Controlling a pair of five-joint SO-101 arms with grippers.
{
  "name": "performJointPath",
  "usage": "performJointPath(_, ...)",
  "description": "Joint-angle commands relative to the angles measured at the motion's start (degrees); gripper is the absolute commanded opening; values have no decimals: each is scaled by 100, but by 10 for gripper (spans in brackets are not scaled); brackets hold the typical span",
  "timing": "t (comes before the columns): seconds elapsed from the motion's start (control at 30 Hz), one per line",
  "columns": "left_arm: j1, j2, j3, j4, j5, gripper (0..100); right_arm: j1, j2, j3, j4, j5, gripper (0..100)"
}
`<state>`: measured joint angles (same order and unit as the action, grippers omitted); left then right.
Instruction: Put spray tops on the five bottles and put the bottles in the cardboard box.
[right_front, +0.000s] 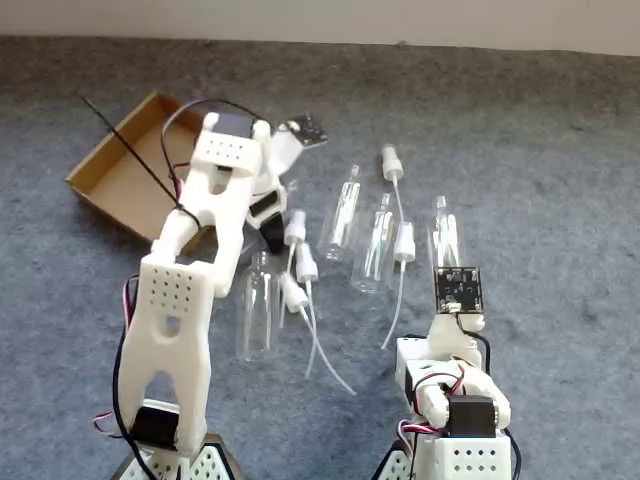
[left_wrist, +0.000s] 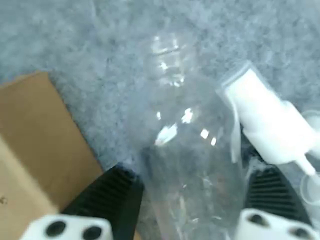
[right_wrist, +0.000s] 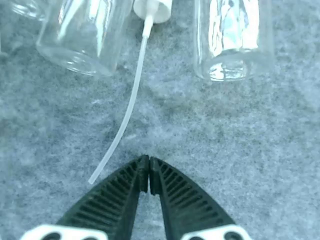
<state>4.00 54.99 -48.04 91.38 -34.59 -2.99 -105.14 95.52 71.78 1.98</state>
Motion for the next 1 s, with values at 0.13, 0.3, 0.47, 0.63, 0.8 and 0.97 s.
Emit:
performJointPath(0.13,-127,338,-980,-62,-44,263,-31,-40,936,13,44,5)
performJointPath(0.3,-127,321,-1024,88,-53,262,-31,-40,936,13,44,5)
performJointPath(0.47,-84,312,-1033,387,-62,248,-31,-40,936,13,44,5)
performJointPath(0.63,-92,312,-1033,404,-62,134,-31,-40,936,13,44,5)
performJointPath(0.8,-84,295,-1042,598,-70,135,-31,-40,936,13,44,5)
performJointPath(0.97,-75,295,-1437,844,-44,130,-31,-40,936,13,44,5)
